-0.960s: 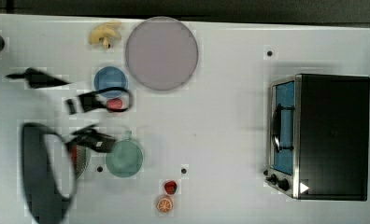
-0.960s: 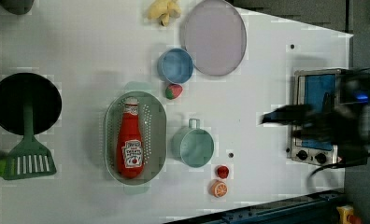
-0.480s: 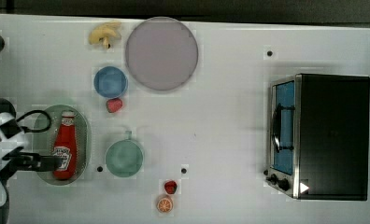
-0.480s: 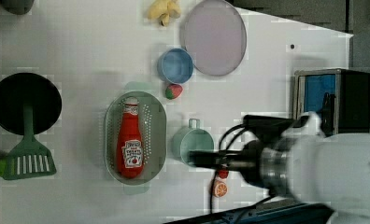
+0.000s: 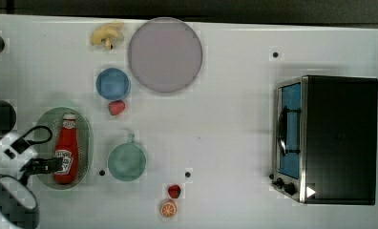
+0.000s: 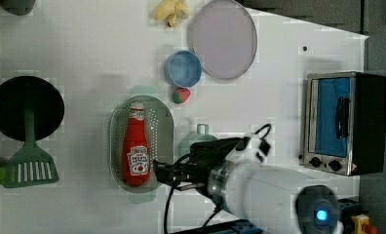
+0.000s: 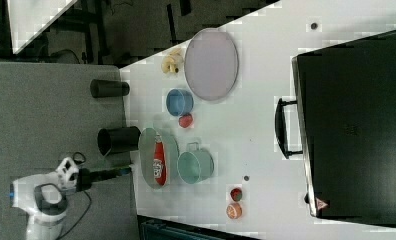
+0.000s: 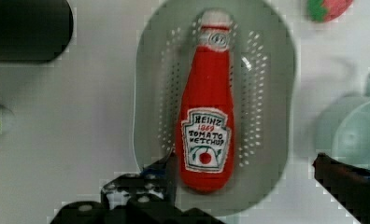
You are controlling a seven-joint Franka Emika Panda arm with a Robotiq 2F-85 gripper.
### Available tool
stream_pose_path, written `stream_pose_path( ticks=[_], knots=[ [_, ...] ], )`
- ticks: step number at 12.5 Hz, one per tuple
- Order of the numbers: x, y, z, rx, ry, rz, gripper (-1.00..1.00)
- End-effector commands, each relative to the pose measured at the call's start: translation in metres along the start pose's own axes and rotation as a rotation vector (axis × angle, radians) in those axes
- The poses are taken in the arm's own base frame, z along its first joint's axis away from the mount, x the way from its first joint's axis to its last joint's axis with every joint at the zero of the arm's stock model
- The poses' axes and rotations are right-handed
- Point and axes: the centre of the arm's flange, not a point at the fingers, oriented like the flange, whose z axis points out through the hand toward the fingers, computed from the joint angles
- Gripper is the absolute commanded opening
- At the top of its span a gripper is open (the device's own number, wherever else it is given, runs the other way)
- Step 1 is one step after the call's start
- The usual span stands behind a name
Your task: Pick ketchup from strainer and place it on the table
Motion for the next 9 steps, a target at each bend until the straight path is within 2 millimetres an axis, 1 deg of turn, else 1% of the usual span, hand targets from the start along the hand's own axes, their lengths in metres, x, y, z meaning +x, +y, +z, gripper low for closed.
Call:
stream_pose_path(
  ticks=[1, 4, 6, 9],
  knots=[
    [-0.002, 0.016, 0.048, 0.049, -0.012, 0.079, 1.0],
    [-0.007, 0.014, 0.091, 0.103, -0.052, 0.092, 1.0],
    [-0.009, 0.012, 0.114, 0.128, -0.077, 0.098, 1.0],
    [-0.011, 0.011, 0.144, 0.139, -0.092, 0.131, 1.0]
  ],
)
